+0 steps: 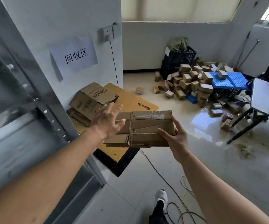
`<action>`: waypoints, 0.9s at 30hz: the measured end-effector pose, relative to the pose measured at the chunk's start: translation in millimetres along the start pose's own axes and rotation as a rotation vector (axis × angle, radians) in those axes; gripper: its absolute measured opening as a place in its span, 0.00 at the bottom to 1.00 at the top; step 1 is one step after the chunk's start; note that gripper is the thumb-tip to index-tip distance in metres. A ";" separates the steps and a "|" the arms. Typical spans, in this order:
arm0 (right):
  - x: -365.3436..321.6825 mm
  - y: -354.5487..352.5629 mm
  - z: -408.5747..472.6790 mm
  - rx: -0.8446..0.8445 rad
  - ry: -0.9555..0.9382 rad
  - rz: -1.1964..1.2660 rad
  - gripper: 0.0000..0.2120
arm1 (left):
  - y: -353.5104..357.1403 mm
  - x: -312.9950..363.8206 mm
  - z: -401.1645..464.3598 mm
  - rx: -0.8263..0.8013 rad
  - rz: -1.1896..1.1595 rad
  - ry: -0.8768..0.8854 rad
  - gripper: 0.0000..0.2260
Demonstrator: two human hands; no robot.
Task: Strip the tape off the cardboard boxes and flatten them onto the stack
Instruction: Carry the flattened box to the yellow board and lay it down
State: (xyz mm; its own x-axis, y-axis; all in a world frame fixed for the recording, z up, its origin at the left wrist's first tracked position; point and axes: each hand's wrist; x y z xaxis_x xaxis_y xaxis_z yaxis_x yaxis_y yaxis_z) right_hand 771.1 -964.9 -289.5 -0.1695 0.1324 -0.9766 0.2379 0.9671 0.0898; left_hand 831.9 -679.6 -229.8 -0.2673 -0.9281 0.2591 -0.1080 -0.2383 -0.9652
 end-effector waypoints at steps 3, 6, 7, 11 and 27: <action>-3.7 10.6 69.6 -0.071 0.015 -0.017 0.38 | 4.1 -14.1 49.6 0.026 -0.008 -0.075 0.30; -7.6 26.6 147.0 -0.164 0.026 -0.043 0.35 | 14.5 -28.2 100.0 0.022 -0.032 -0.172 0.30; -9.7 33.0 173.1 -0.192 0.041 -0.051 0.35 | 18.3 -32.1 115.1 0.013 -0.038 -0.209 0.30; -15.6 66.6 268.0 -0.304 0.127 -0.088 0.39 | 27.8 -54.0 170.7 0.014 -0.059 -0.347 0.30; 35.0 289.6 455.3 -0.662 0.209 -0.370 0.41 | 70.6 -208.7 254.0 0.042 -0.168 -0.776 0.32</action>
State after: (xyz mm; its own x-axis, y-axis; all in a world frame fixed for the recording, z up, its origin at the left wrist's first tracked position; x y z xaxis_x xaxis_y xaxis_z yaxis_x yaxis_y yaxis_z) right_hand 1269.5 -779.0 -386.7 -0.3184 -0.2488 -0.9147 -0.4771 0.8759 -0.0722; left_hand 1123.2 -575.3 -361.3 0.4946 -0.8091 0.3174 -0.0468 -0.3895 -0.9199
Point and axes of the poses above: each hand's wrist, its own z-axis towards the middle knuckle, its own y-axis out of the palm, x = y × z, and after that the axes turned 4 degrees about y, right-handed
